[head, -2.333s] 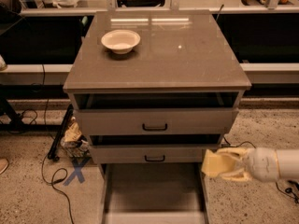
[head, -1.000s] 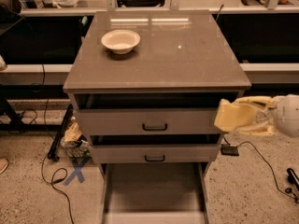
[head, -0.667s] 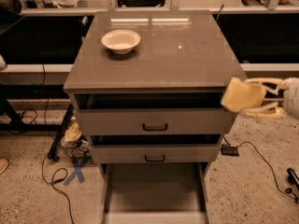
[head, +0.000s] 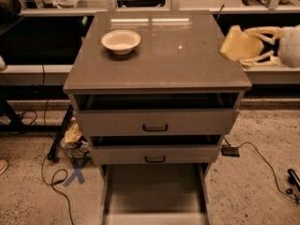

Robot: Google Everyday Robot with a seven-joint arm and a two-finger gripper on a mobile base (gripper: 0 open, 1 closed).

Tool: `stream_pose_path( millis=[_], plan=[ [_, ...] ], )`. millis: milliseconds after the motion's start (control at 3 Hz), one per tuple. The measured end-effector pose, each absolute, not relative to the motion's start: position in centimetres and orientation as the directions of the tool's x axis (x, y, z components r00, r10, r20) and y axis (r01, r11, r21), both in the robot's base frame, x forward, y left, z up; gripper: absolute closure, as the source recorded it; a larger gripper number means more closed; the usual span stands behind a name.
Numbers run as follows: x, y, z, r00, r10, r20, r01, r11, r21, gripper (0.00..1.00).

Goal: Pick sponge from bottom drawer and place on counter

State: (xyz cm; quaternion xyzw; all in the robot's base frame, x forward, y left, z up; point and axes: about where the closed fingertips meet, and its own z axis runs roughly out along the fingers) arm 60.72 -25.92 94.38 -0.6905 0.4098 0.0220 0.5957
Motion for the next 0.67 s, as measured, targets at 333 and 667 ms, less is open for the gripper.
stream_pose_path(
  millis=[333,667],
  plan=[
    [64.2,-23.8,95.9,0.661,-0.541,-0.52,-0.602,0.031,-0.798,1.0],
    [66.5,-20.3,96.6,0.667,-0.551,-0.501,-0.616,-0.029,-0.787,0.82]
  ],
)
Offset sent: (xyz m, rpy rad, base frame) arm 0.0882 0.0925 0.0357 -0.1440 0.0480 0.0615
